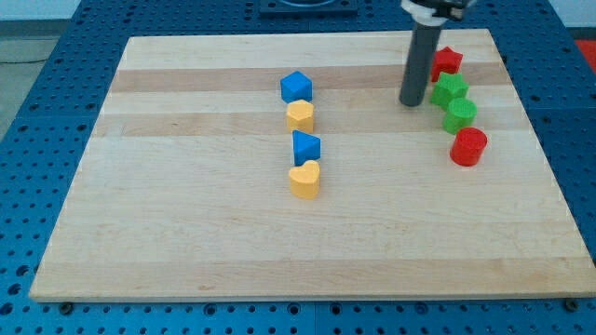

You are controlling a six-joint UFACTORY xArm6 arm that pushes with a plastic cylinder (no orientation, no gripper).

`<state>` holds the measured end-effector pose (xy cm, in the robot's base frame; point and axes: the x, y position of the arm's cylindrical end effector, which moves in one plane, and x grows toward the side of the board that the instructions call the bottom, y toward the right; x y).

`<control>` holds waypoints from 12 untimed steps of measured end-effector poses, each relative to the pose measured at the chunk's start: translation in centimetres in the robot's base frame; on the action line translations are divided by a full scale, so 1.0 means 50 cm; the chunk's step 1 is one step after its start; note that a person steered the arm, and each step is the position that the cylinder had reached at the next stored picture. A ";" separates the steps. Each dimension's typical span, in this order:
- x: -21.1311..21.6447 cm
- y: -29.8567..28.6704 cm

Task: Move the red and green star to the top right

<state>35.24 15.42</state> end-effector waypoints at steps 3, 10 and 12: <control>0.041 0.068; -0.062 0.119; -0.021 0.207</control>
<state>34.18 25.76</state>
